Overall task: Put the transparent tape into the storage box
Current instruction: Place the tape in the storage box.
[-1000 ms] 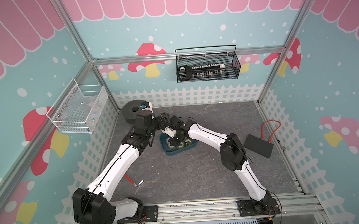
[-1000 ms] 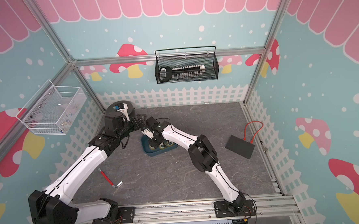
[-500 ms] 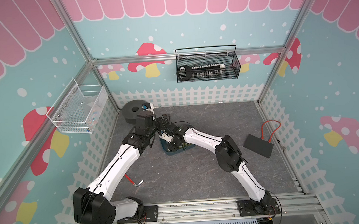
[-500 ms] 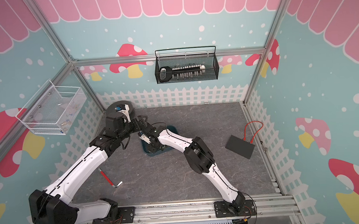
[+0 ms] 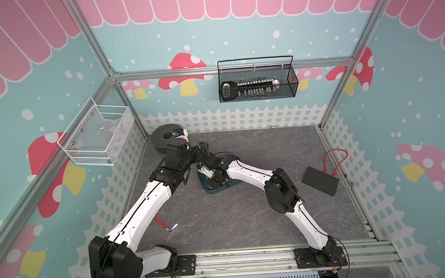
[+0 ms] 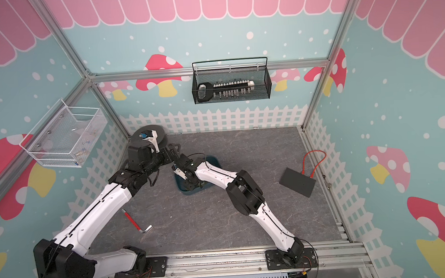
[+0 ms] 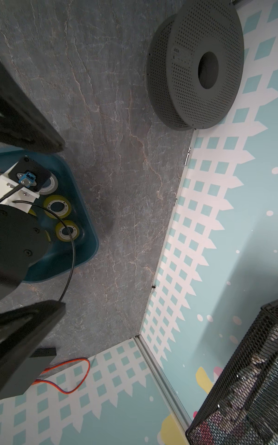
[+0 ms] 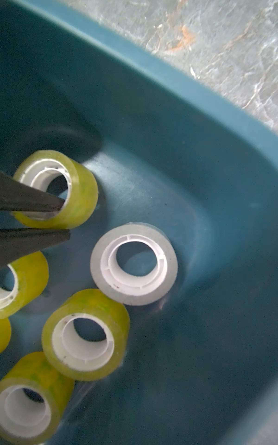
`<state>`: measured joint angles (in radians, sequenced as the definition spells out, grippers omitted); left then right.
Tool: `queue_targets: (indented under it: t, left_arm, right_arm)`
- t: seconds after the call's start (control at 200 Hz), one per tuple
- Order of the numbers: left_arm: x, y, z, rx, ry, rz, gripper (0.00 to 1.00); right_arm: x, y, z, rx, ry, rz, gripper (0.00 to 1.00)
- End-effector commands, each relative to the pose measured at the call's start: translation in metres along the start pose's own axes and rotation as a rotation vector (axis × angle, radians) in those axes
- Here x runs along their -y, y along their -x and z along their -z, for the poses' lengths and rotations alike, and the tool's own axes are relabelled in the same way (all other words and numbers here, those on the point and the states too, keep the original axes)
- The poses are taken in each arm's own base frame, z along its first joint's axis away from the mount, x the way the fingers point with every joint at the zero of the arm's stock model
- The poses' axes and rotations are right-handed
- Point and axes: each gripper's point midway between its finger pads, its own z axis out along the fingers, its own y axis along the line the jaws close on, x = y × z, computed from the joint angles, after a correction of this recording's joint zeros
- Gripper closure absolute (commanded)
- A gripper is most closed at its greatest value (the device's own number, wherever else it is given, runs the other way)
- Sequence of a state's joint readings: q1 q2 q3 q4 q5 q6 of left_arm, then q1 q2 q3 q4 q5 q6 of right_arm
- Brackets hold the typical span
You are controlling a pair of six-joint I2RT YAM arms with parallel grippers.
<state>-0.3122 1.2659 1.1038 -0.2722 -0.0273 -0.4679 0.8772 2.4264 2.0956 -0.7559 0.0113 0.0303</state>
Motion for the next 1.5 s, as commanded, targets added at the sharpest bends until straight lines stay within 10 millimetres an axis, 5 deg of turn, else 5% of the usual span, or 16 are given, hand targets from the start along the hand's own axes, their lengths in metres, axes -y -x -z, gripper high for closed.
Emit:
queue_targets:
  t: [0.0,0.46,1.081,1.301,1.491]
  left_arm:
    - [-0.001,0.0,0.001,0.002,-0.01,0.001,0.01]
    - [-0.002,-0.004,-0.002,-0.008,-0.01,-0.001,0.01]
    - [-0.001,-0.004,-0.002,-0.005,-0.016,-0.001,0.01]
    - [0.001,0.0,0.001,0.008,-0.025,-0.001,0.01]
    - [0.003,0.011,0.005,0.044,-0.026,-0.01,0.01]
  right_arm:
    - [0.001,-0.014,-0.015,-0.056,-0.015,0.012,0.94]
    - [0.003,-0.011,-0.014,-0.05,-0.027,0.017,0.8]
    - [0.011,0.012,0.007,0.009,-0.054,0.011,0.74]
    - [0.037,0.022,0.031,0.046,-0.111,-0.042,0.72]
    - [0.081,0.004,0.056,0.018,-0.176,-0.146,0.7]
